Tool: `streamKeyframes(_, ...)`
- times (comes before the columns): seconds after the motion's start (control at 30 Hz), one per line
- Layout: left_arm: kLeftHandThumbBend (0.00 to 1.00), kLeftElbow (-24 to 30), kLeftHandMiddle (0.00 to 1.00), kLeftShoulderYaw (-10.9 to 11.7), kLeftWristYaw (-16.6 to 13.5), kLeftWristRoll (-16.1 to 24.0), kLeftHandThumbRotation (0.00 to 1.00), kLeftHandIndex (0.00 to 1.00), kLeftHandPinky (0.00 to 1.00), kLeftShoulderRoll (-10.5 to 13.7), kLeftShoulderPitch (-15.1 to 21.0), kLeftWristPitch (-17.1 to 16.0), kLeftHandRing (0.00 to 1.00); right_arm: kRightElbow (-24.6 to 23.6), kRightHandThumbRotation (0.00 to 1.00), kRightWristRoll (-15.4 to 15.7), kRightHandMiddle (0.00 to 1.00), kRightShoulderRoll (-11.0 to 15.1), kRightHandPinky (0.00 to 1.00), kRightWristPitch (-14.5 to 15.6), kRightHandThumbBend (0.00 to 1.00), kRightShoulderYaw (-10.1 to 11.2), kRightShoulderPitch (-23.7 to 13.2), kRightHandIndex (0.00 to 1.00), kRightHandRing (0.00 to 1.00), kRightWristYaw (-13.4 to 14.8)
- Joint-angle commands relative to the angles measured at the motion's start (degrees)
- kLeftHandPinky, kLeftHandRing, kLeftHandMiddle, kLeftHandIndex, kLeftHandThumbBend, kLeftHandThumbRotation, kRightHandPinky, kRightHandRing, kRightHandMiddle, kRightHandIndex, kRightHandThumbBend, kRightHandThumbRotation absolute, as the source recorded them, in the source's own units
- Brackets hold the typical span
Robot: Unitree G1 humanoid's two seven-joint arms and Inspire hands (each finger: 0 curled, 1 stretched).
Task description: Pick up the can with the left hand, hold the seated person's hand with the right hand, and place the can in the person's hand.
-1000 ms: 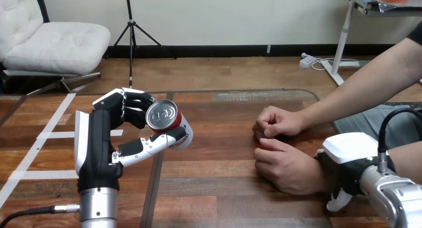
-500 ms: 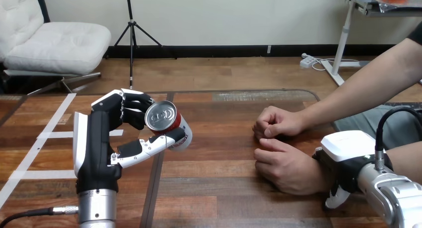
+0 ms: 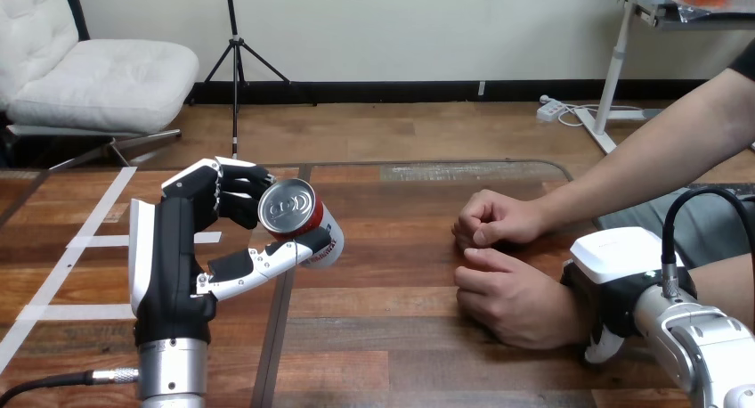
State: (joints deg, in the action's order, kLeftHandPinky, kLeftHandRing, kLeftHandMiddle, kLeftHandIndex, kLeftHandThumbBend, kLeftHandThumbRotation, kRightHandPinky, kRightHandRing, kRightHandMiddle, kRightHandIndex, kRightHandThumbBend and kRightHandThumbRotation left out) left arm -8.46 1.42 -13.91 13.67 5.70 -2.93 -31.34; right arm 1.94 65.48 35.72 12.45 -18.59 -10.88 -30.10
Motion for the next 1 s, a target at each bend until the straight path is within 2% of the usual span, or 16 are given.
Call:
streamKeyframes(0.0, 0.7, 3.7, 0.45, 0.9, -0.1, -1.0, 0.0, 0.44, 0.39, -0.3, 2.1, -0.9, 0.42, 2.4, 0.06, 0.3, 0.69, -0.8, 0.56, 0.2, 0.75, -0.8, -3.4, 0.7, 0.64, 2.1)
streamKeyframes(0.3, 0.7, 3.7, 0.45, 1.0, 0.0, -0.7, 0.0, 0.44, 0.39, -0.1, 2.1, -1.1, 0.42, 4.1, 0.01, -0.1, 0.58, -1.3, 0.41, 1.1, 0.73, -0.7, -3.3, 0.63, 0.51, 5.8)
streamKeyframes(0.67, 0.7, 3.9, 0.45, 1.0, 0.1, -0.7, 0.0, 0.44, 0.41, -0.2, 2.0, -0.7, 0.42, 4.7, 0.0, 0.2, 0.42, -0.6, 0.2, 1.3, 0.66, -1.2, -3.3, 0.61, 0.3, 7.3)
streamKeyframes(0.97, 0.7, 3.4, 0.45, 1.2, 0.4, -1.2, 0.0, 0.44, 0.41, -0.2, 2.3, -0.7, 0.43, 5.0, 0.0, -0.3, 0.42, -0.5, 0.17, 1.4, 0.66, -0.9, -3.4, 0.61, 0.28, 7.4)
